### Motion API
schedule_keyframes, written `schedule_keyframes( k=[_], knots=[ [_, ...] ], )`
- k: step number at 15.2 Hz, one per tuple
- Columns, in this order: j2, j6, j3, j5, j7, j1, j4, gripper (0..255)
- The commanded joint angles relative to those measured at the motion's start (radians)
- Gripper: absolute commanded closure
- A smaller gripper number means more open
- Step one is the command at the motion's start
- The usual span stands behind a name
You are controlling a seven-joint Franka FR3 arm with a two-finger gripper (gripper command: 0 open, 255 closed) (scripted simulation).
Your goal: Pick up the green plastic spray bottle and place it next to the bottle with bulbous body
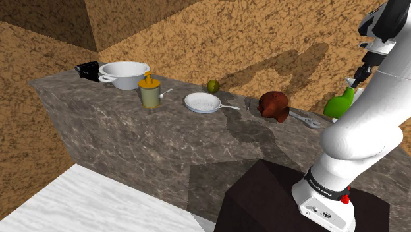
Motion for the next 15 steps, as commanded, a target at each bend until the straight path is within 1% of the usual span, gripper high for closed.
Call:
schedule_keyframes(
  k=[1, 8, 13, 15],
  knots=[
    [0.005, 0.027, 0.0, 0.005, -0.005, -0.001, -0.024, 255],
    [0.033, 0.115, 0.002, 0.032, -0.029, -0.007, -0.098, 255],
    [0.066, 0.18, 0.006, 0.065, -0.055, -0.015, -0.148, 255],
    [0.066, 0.18, 0.006, 0.065, -0.055, -0.016, -0.148, 255]
  ],
)
